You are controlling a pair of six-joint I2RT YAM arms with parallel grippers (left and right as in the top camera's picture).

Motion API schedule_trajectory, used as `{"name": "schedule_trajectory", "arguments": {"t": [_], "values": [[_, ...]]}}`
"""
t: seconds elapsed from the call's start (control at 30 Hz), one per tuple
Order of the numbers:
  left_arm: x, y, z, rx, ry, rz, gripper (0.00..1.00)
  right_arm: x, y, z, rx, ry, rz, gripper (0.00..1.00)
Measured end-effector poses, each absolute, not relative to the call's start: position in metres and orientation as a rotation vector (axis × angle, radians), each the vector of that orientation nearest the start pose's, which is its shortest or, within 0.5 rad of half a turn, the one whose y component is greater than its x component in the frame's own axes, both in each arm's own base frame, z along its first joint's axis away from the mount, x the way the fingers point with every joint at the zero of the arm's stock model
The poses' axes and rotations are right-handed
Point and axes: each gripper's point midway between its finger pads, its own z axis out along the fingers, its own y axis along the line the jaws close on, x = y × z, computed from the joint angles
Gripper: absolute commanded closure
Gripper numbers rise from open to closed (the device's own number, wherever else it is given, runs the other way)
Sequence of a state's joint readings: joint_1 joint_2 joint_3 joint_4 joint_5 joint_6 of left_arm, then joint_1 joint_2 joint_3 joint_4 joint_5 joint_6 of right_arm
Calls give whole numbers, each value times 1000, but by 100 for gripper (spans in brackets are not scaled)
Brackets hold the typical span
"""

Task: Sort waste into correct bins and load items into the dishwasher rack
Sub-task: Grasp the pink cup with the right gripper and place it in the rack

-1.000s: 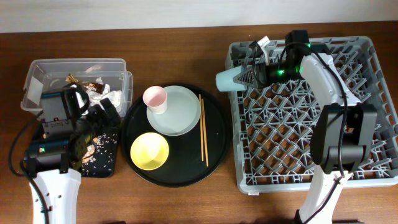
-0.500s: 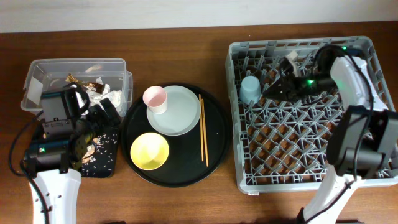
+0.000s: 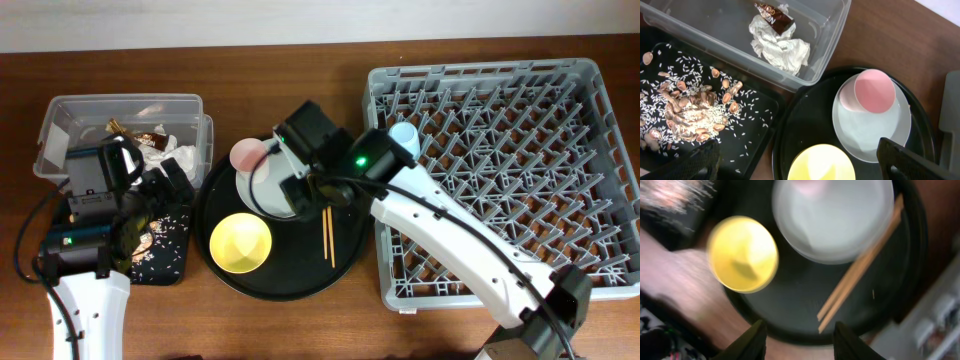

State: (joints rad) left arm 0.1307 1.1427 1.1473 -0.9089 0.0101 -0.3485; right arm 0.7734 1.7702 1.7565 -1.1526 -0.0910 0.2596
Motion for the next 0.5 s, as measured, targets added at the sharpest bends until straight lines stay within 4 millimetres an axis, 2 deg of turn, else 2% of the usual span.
{"name": "schedule_trajectory", "arguments": {"t": [0.03, 0.07, 0.1, 0.13, 0.2, 0.23, 0.33, 0.37, 0.4, 0.47, 0.5], "values": [[305, 38, 222, -584, 2408, -106, 1, 282, 293, 187, -667, 2772, 358, 70], [305, 38, 222, -584, 2407, -106, 1, 275, 283, 154, -574, 2861, 304, 76], [305, 38, 222, -583, 2407, -106, 1, 275, 281, 131, -505, 2884, 293, 85], [305, 38, 221, -584, 2409, -106, 1, 270, 274, 96, -418, 2926, 271, 87], [305, 38, 222, -583, 2407, -106, 1, 277, 280, 65, -322, 2880, 329, 87], [305, 38, 222, -584, 2408, -106, 1, 276, 276, 50, -273, 2876, 324, 87], [305, 38, 221, -584, 2409, -106, 1, 280, 275, 30, -212, 2825, 359, 84], [305, 38, 221, -584, 2409, -106, 1, 281, 278, 31, -253, 2810, 371, 71], [305, 38, 221, -584, 2409, -106, 1, 283, 288, 41, -330, 2788, 424, 57], [305, 38, 221, -584, 2409, -106, 1, 303, 334, 102, -580, 2612, 615, 44], [305, 38, 221, -584, 2409, -106, 1, 321, 360, 148, -694, 2434, 696, 43]]}}
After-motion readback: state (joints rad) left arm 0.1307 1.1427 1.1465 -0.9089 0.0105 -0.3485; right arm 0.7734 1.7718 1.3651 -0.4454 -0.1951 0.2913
